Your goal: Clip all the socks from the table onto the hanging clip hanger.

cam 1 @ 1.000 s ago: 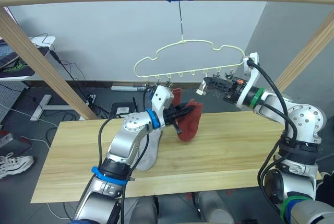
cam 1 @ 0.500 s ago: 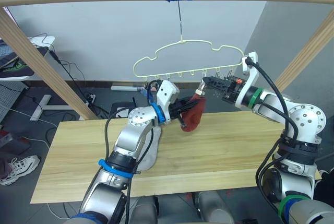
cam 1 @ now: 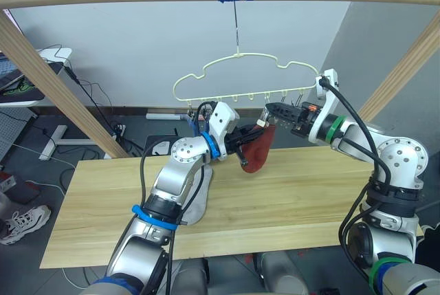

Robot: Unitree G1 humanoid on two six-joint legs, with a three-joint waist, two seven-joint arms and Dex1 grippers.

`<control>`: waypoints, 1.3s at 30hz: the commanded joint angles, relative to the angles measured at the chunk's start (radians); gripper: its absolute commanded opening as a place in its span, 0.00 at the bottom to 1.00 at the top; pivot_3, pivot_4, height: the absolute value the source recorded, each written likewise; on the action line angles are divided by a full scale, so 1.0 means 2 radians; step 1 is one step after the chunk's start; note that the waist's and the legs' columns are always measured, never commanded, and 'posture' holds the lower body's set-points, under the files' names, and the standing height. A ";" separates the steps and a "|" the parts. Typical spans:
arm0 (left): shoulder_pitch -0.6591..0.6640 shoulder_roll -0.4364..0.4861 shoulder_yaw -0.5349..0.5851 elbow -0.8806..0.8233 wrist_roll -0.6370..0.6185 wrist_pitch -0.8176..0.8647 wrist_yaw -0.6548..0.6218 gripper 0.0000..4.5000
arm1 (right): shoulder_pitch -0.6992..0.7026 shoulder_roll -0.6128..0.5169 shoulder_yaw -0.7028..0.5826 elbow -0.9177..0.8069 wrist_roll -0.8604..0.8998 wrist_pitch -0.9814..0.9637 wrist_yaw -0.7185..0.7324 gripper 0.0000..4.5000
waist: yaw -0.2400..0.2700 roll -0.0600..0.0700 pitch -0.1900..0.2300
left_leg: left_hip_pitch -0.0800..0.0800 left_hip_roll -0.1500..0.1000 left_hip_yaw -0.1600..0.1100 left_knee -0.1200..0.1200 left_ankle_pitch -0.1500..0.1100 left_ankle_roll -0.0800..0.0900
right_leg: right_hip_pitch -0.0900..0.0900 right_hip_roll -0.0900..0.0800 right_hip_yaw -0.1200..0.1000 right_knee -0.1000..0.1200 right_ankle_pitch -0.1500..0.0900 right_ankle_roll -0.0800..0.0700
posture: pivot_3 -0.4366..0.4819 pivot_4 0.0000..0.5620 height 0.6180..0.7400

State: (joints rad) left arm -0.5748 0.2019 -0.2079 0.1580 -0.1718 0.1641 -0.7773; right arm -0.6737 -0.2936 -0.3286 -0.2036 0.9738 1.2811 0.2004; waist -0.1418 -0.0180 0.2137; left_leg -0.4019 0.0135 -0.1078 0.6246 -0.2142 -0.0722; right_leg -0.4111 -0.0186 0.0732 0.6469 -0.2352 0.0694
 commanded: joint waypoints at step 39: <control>-0.034 -0.009 0.017 0.041 0.002 -0.044 -0.009 0.32 | 0.130 -0.123 -0.019 -0.199 0.052 -0.064 0.015 1.00 | -0.003 0.000 0.000 | 0.000 0.000 0.000 0.000 0.000 0.000 | 0.000 0.000 0.000 -0.001 -0.001 0.001 | 0.23 0.34 1.00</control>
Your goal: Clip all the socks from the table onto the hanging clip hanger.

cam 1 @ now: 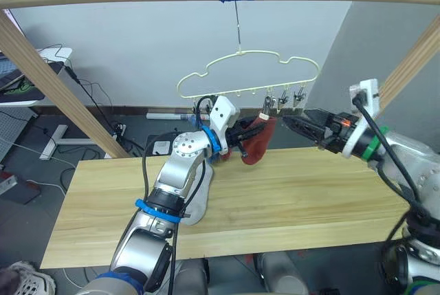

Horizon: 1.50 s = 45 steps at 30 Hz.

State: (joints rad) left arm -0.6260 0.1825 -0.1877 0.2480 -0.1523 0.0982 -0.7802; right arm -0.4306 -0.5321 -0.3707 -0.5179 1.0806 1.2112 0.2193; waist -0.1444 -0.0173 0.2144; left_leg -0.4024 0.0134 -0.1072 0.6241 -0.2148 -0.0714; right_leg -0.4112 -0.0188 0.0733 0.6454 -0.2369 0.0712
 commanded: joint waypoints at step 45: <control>0.280 0.165 0.164 -0.460 -0.249 0.232 0.067 1.00 | 0.027 0.176 0.220 0.113 -0.481 -0.412 -0.077 0.49 | 0.022 0.000 0.001 | 0.000 0.000 0.000 -0.002 0.000 0.000 | -0.001 0.000 0.000 0.001 -0.001 -0.002 | 0.43 0.35 1.00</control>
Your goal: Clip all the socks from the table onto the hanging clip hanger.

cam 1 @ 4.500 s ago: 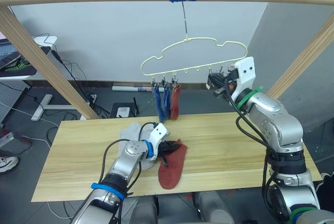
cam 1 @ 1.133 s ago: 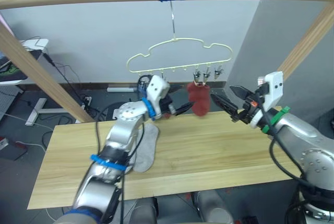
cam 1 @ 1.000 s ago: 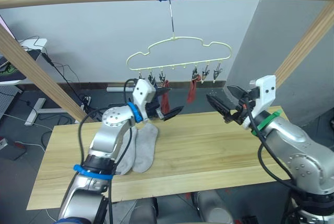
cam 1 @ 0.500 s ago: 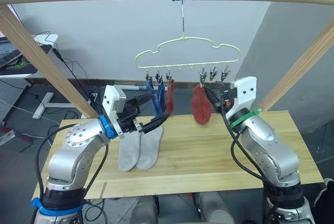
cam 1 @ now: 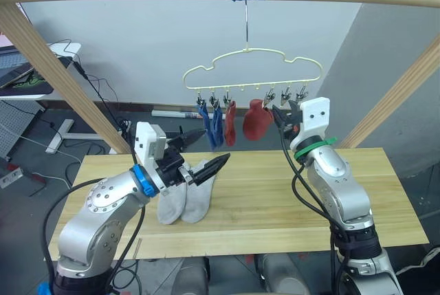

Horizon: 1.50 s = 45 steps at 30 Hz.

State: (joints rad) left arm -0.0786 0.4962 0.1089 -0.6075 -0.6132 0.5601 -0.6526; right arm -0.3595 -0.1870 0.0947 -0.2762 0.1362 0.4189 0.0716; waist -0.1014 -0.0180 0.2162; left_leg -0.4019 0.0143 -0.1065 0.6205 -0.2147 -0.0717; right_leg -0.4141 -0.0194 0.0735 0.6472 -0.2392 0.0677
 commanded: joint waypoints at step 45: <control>0.021 0.016 0.000 -0.059 -0.042 0.000 0.039 1.00 | -0.074 0.054 -0.041 0.090 -0.050 -0.048 -0.033 0.49 | 0.009 0.000 0.000 | 0.000 0.000 0.000 0.000 0.000 0.000 | 0.000 0.000 0.000 0.000 -0.001 -0.001 | 0.45 0.32 1.00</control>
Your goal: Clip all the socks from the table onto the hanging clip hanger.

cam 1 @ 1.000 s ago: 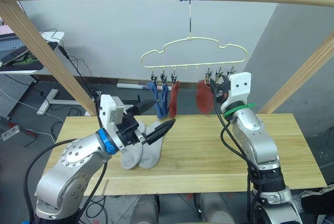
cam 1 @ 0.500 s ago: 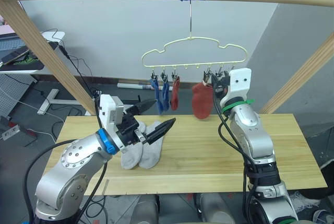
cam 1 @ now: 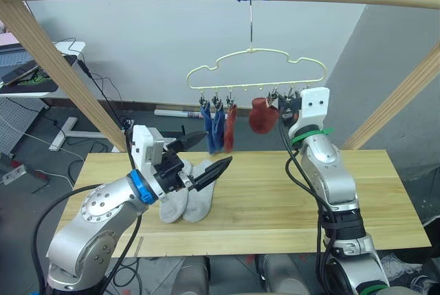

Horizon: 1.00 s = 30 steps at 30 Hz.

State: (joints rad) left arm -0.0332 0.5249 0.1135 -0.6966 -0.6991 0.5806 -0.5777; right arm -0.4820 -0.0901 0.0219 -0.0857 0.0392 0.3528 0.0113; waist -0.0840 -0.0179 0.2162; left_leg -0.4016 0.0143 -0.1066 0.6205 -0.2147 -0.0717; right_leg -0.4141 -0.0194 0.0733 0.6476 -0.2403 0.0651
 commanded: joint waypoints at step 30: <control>-0.006 0.003 -0.013 -0.022 0.003 -0.009 0.017 1.00 | -0.037 0.044 -0.017 0.025 0.013 -0.017 -0.005 0.29 | 0.001 0.000 0.000 | 0.000 0.000 0.000 0.000 0.000 0.000 | 0.000 0.000 0.000 0.000 0.001 0.001 | 0.47 0.32 1.00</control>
State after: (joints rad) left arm -0.0357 0.5247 0.0836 -0.6977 -0.6919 0.5802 -0.5457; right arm -0.5358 -0.0077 -0.0040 -0.0187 0.0607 0.3392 0.0066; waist -0.0828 -0.0179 0.2162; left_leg -0.4017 0.0143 -0.1069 0.6204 -0.2147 -0.0717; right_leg -0.4141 -0.0194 0.0729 0.6476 -0.2391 0.0663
